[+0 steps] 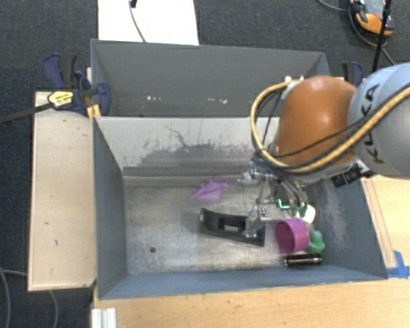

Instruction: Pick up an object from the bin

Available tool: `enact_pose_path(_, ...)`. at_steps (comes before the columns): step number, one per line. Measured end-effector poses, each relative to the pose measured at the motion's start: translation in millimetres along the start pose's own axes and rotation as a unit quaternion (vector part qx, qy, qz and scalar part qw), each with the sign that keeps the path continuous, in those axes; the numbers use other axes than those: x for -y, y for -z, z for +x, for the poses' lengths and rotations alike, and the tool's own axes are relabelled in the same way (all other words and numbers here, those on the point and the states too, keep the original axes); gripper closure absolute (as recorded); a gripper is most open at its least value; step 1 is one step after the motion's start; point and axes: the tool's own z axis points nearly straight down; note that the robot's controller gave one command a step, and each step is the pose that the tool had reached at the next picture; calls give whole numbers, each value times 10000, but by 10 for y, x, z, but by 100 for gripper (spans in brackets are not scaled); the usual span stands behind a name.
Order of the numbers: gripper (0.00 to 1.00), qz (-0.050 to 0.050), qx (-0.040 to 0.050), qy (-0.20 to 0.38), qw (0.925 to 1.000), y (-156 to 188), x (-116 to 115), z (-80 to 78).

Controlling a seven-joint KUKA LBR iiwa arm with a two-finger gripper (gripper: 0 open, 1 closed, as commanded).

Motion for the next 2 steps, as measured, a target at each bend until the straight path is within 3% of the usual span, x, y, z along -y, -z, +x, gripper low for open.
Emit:
enact_pose_path(1, 0, -2, 40, -9, 10000, 38, 3, -18)
enact_pose_path(2, 100, -17, 89, 368, 9993, -1063, -34, 71)
